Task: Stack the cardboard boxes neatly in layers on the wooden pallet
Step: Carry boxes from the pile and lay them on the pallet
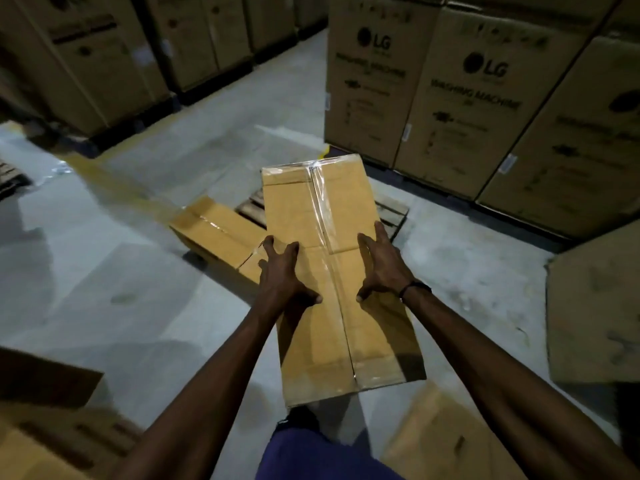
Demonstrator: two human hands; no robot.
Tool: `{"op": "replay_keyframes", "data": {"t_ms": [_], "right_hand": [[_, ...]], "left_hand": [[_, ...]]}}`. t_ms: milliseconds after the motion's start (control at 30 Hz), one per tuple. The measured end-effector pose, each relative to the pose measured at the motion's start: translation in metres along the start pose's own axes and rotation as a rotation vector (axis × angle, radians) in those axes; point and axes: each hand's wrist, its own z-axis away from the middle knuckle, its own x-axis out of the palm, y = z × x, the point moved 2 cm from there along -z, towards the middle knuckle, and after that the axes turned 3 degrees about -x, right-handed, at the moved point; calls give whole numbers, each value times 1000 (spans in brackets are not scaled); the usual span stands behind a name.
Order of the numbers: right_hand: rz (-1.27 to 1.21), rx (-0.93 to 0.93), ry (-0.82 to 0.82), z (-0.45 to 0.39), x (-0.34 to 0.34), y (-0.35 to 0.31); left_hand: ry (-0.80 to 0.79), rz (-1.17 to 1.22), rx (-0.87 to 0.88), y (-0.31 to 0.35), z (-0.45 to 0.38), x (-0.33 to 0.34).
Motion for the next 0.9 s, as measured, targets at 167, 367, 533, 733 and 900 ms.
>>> {"op": "replay_keyframes", "data": {"t_ms": [167,367,533,733,900], "right_hand": [[6,13,31,-49,-45,49],[-16,-32,-6,-135,-91,90],[4,-69,-35,-205,-122,110],[29,-160,-63,-272,-155,132],[52,-228,-142,-337,-169,148]], "left_hand": [[35,-21,34,62,-58,10],[86,-15,-1,108,-141,12],[107,-9,-63,138,-202,9],[132,-5,-123,168,-261,12],[161,-2,-244,184,-305,23]]}}
